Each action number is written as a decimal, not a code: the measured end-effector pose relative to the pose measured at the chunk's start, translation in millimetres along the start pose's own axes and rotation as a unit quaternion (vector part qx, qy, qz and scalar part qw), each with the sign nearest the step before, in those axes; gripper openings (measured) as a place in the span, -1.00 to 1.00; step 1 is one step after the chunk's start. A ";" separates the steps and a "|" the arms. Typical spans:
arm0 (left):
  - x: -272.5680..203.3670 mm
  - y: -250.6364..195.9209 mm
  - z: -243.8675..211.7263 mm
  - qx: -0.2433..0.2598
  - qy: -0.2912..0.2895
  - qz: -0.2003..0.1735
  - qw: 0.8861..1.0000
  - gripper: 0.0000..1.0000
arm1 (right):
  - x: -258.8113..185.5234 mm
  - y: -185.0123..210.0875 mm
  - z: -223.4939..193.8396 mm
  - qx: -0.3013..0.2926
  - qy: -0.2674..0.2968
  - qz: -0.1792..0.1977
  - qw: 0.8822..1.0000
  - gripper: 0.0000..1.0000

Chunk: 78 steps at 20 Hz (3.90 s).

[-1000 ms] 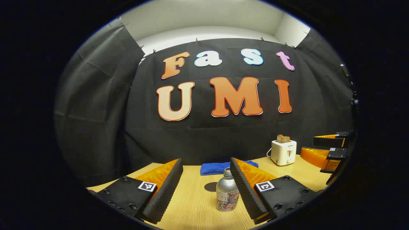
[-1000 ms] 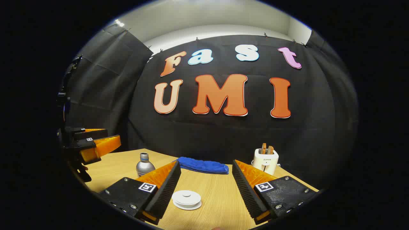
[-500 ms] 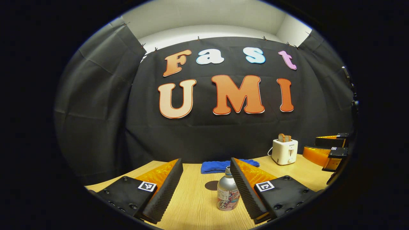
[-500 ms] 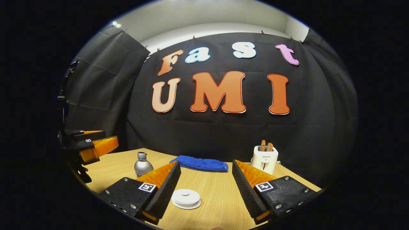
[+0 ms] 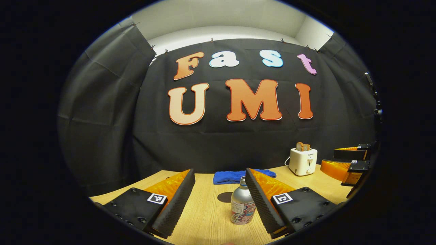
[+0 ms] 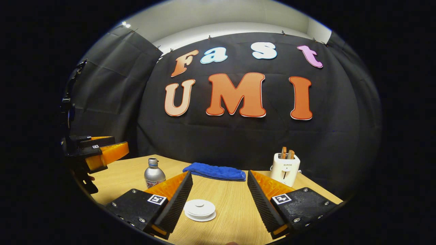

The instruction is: Open the teacup lid with one hand, grasp the water bottle and pour water into the teacup with the other hand; after pouring, place the water bottle on the coaster and then close the teacup lid.

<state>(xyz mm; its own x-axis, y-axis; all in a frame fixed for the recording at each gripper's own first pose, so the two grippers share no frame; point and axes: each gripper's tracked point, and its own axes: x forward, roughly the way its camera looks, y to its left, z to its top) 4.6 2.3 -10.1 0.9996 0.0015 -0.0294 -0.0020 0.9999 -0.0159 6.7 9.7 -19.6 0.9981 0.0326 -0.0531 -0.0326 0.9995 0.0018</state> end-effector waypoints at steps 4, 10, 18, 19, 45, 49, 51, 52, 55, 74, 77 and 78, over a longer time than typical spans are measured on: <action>1.1 3.0 -8.3 0.006 0.006 0.003 1.000 1.00 | 8.6 14.8 -24.6 -0.008 0.040 0.025 0.999 0.88; -5.0 9.5 -18.4 0.016 0.012 0.008 1.000 1.00 | 29.6 31.0 -56.0 -0.014 0.077 0.044 0.996 0.63; 1.6 14.3 -34.4 0.018 0.033 0.012 0.999 0.94 | 56.8 41.3 -100.9 -0.018 0.137 0.053 0.989 0.24; 3.8 14.9 -36.0 0.019 0.035 0.013 0.999 0.94 | 58.2 41.5 -107.2 -0.017 0.146 0.054 0.988 0.22; 24.5 -31.2 -86.9 0.002 0.093 -0.044 0.995 0.94 | 60.4 52.5 -105.5 0.009 0.157 0.100 0.982 -0.55; 24.9 -49.5 -103.4 0.006 0.108 -0.063 0.992 0.94 | 48.8 31.5 -88.4 -0.002 0.137 0.083 0.987 -0.55; 27.3 -59.1 -116.1 0.003 0.119 -0.071 0.990 0.95 | 40.5 21.2 -83.9 -0.003 0.132 0.076 0.988 -0.55; 27.4 -61.1 -122.2 0.002 0.126 -0.072 0.989 1.00 | 36.8 15.8 -81.7 -0.004 0.130 0.072 0.989 -0.57; 33.4 -70.1 -140.6 -0.014 0.154 -0.079 0.985 0.87 | 27.9 -5.7 -80.0 -0.002 0.125 0.052 0.991 -0.56; 67.5 -68.1 -163.3 -0.029 0.149 -0.072 0.986 0.63 | 1.7 -75.3 -92.8 0.025 0.127 -0.013 0.991 -0.55; 72.9 -73.3 -174.0 -0.010 0.163 -0.080 0.983 0.65 | 4.7 -74.4 -94.9 0.028 0.125 -0.012 0.992 -0.56; 77.3 -73.8 -174.1 -0.003 0.161 -0.081 0.984 0.77 | 5.1 -74.6 -95.6 0.029 0.125 -0.012 0.992 -0.56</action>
<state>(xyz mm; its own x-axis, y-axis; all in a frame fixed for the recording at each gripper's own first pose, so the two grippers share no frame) 76.9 -74.2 -185.2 0.9256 -0.1632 -0.3415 0.1544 0.9866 -0.0530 9.2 -64.7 -115.5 0.9538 0.0152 -0.2999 0.0012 0.9985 0.0542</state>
